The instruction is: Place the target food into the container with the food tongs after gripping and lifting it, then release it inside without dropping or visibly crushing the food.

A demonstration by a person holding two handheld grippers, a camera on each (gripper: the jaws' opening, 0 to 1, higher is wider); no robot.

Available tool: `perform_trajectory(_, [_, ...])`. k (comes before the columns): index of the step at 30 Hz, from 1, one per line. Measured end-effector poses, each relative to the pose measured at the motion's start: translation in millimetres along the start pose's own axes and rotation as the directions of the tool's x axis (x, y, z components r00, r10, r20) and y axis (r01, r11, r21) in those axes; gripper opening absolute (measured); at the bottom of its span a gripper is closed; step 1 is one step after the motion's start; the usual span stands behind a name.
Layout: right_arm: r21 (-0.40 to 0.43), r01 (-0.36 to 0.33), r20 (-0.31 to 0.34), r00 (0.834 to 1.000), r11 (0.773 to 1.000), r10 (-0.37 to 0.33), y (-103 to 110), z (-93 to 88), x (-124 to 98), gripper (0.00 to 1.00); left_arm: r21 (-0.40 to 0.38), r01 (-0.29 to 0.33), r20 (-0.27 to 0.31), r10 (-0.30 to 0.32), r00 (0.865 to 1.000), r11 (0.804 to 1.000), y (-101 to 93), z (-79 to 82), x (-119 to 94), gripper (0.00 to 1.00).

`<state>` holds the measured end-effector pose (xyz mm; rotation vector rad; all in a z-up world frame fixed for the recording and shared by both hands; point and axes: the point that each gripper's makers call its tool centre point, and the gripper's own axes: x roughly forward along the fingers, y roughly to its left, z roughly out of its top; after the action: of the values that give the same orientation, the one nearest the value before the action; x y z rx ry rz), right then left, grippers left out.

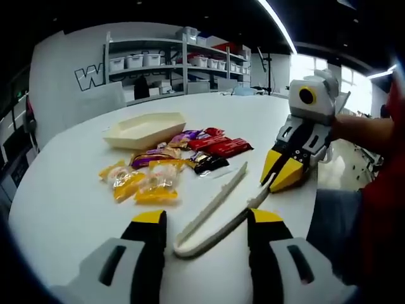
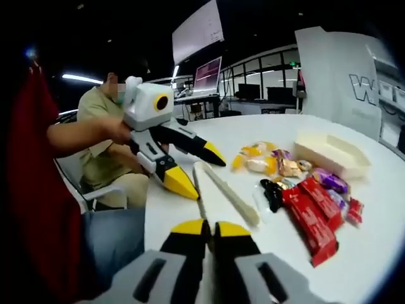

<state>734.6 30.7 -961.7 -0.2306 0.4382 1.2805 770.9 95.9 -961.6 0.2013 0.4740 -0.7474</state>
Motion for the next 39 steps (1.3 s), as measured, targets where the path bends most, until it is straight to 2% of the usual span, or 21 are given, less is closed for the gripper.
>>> perform_trajectory(4, [0.016, -0.044, 0.036, 0.998, 0.999, 0.043, 9, 5.3, -2, 0.0, -0.009, -0.008, 0.013, 0.008, 1.0, 1.0, 2.4, 0.5, 1, 0.52])
perform_trajectory(5, [0.003, -0.032, 0.049, 0.998, 0.999, 0.031, 7, 7.1, -5, 0.0, -0.004, -0.005, 0.018, 0.005, 1.0, 1.0, 4.4, 0.3, 1, 0.52])
perform_trajectory(10, [0.036, -0.058, 0.108, 0.993, 0.998, 0.054, 8, 16.3, -14, 0.0, -0.028, 0.006, 0.022, -0.005, 1.0, 1.0, 7.6, 0.7, -1, 0.54])
perform_trajectory(11, [0.051, -0.061, 0.138, 0.989, 0.997, 0.054, 7, 22.4, -18, 0.0, -0.048, 0.016, 0.032, -0.014, 0.999, 0.999, 7.7, 1.9, -3, 0.54])
perform_trajectory(16, [0.084, -0.09, 0.189, 0.979, 0.992, 0.073, 10, 31.9, -25, 0.0, -0.097, 0.055, 0.091, -0.046, 0.995, 0.994, 3.0, 12.6, -6, 0.55])
perform_trajectory(17, [0.09, -0.097, 0.204, 0.976, 0.991, 0.077, 9, 34.9, -28, 0.0, -0.123, 0.081, 0.134, -0.064, 0.989, 0.989, -1.1, 22.6, -8, 0.55])
perform_trajectory(18, [0.112, -0.122, 0.239, 0.967, 0.986, 0.092, 10, 40.4, -33, 0.0, -0.145, 0.125, 0.191, -0.096, 0.977, 0.982, -8.4, 36.1, -12, 0.55])
perform_trajectory(22, [0.129, -0.148, 0.272, 0.956, 0.981, 0.109, 12, 45.9, -38, 0.0, -0.157, 0.156, 0.219, -0.12, 0.968, 0.975, -12.7, 42.1, -14, 0.56])
perform_trajectory(23, [0.136, -0.172, 0.308, 0.943, 0.976, 0.123, 14, 53.1, -44, 0.0, -0.194, 0.22, 0.298, -0.156, 0.942, 0.956, -19.6, 56.3, -18, 0.56])
perform_trajectory(24, [0.138, -0.182, 0.317, 0.94, 0.974, 0.13, 16, 54.9, -46, 0.0, -0.202, 0.226, 0.308, -0.157, 0.938, 0.953, -20.2, 58.7, -19, 0.56])
perform_trajectory(28, [0.148, -0.191, 0.335, 0.933, 0.97, 0.132, 16, 59.1, -48, 0.0, -0.205, 0.23, 0.308, -0.16, 0.938, 0.951, -20.1, 60.4, -19, 0.55])
perform_trajectory(29, [0.169, -0.226, 0.372, 0.916, 0.959, 0.151, 19, 66.2, -55, 0.0, -0.207, 0.284, 0.367, -0.195, 0.91, 0.936, -28.4, 75.3, -24, 0.54])
perform_trajectory(30, [0.173, -0.243, 0.379, 0.911, 0.955, 0.163, 21, 67.4, -56, 0.0, -0.215, 0.313, 0.395, -0.21, 0.894, 0.925, -31.6, 81.4, -26, 0.55])
perform_trajectory(31, [0.172, -0.246, 0.38, 0.91, 0.954, 0.166, 21, 67.7, -57, 0.0, -0.22, 0.327, 0.408, -0.218, 0.887, 0.919, -33.2, 84.3, -27, 0.55])
perform_trajectory(34, [0.173, -0.258, 0.389, 0.905, 0.951, 0.175, 24, 70.5, -59, 0.0, -0.205, 0.375, 0.47, -0.245, 0.848, 0.904, -37.9, 99.2, -34, 0.48])
perform_trajectory(35, [0.184, -0.28, 0.43, 0.885, 0.942, 0.179, 23, 77.6, -63, 0.0, -0.181, 0.365, 0.443, -0.256, 0.859, 0.913, -38.8, 98.3, -33, 0.45])
perform_trajectory(37, [0.183, -0.281, 0.433, 0.883, 0.942, 0.18, 24, 78.9, -64, 0.0, -0.176, 0.373, 0.441, -0.266, 0.857, 0.911, -40.1, 98.9, -33, 0.44])
perform_trajectory(39, [0.192, -0.299, 0.436, 0.879, 0.935, 0.192, 26, 80.1, -64, 0.0, -0.187, 0.397, 0.447, -0.282, 0.849, 0.899, -43.8, 102.1, -33, 0.45])
